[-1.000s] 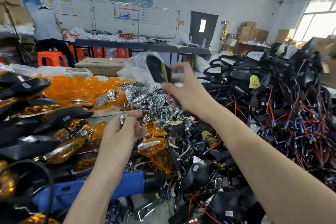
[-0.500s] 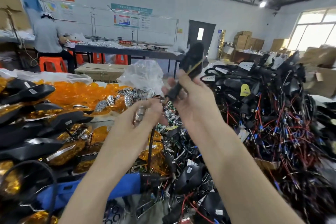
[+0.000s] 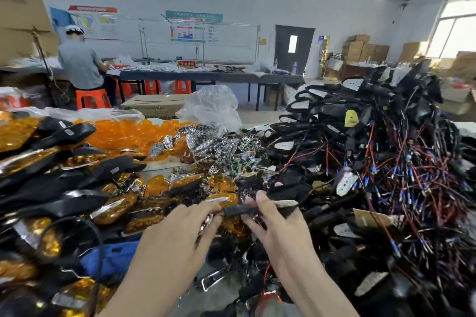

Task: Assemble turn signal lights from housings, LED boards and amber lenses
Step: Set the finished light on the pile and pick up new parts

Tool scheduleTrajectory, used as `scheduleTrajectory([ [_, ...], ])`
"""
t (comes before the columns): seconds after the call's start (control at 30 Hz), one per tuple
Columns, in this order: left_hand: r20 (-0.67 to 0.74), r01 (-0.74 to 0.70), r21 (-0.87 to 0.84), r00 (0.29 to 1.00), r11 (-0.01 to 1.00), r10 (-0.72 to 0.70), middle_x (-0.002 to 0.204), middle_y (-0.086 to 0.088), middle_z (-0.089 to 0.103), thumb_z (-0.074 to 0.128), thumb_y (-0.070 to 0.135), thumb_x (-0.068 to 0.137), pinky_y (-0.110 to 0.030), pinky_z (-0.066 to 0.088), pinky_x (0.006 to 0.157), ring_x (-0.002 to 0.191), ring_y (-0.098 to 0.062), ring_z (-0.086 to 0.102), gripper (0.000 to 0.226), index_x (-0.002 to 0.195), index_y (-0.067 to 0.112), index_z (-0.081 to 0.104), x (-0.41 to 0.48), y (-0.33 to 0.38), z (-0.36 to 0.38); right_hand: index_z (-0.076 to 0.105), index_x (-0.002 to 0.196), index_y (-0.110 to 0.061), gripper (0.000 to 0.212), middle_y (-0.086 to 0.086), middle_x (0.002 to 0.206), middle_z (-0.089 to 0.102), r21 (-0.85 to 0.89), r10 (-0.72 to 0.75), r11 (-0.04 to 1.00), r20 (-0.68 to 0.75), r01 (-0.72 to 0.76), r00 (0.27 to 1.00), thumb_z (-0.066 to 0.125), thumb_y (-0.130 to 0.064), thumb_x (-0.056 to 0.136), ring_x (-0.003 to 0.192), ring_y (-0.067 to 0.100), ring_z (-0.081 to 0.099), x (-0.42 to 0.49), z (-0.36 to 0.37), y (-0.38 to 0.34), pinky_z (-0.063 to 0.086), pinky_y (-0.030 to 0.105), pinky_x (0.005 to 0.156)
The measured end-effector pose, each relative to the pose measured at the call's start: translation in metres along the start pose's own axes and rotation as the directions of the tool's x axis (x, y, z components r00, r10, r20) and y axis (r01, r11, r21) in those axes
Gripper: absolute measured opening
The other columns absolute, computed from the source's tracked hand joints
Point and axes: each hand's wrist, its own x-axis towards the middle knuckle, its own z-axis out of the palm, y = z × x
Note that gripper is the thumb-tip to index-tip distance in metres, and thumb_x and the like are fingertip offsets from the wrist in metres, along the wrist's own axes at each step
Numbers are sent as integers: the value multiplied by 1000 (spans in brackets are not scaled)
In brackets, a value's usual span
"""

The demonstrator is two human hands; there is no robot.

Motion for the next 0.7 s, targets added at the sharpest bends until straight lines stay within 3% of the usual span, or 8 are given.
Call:
scheduleTrajectory([
  [0.07,-67,-59,28,996,998,61,67,31,43,43,50,92,-13,33,38,62,3,56,29,102,40,68,-6,0,4,62,110,-7,47,9,97,75,105,51,993,7,-52,999,77,-28,70,102,24,75,-2,-6,4,64,42,79],
  [0.13,-124,-115,53,985,992,121,68,25,57,59,44,94,-12,33,36,60,1,59,15,95,35,71,-10,-1,10,59,116,-8,50,9,99,74,198,102,975,26,-105,994,74,-31,74,105,29,74,-3,-11,6,63,38,71],
  [0.27,-116,-120,65,985,991,127,76,22,63,39,45,93,-9,33,42,64,2,59,35,97,32,71,-14,-4,17,58,121,-4,57,12,100,75,234,146,961,22,-147,989,72,-37,78,104,32,74,-5,-14,11,63,36,69],
  [0.4,-113,-129,82,984,988,138,77,21,64,39,42,92,-8,28,46,64,0,61,36,94,28,72,-17,-5,23,53,132,0,70,16,101,77,284,174,944,0,-167,985,69,-42,77,100,33,75,-4,-14,17,63,35,67],
  [0.53,-86,-134,60,987,989,139,78,19,66,40,41,91,-13,37,38,62,-1,64,35,93,26,72,-17,-3,25,47,138,0,82,18,103,76,339,150,931,-8,-138,989,68,-46,74,102,35,75,0,-14,22,63,37,68],
  [0.6,-93,-142,47,985,989,146,79,19,65,50,37,92,-14,36,37,58,-1,61,24,93,25,70,-17,-1,24,45,140,0,87,19,104,76,368,143,920,0,-133,990,68,-48,72,102,37,74,1,-15,22,63,39,68],
  [0.67,-103,-129,38,986,991,132,78,16,62,72,27,88,-15,31,36,50,-3,56,6,92,24,68,-18,2,24,44,141,-2,88,19,102,76,378,150,915,5,-141,989,68,-50,71,102,37,74,0,-16,22,63,40,67],
  [0.7,-99,-111,26,989,993,113,78,14,60,77,22,80,-15,28,35,46,-4,52,16,91,23,66,-18,3,25,44,140,-1,89,18,102,77,375,157,915,6,-148,988,68,-50,71,101,37,74,0,-16,22,63,40,66],
])
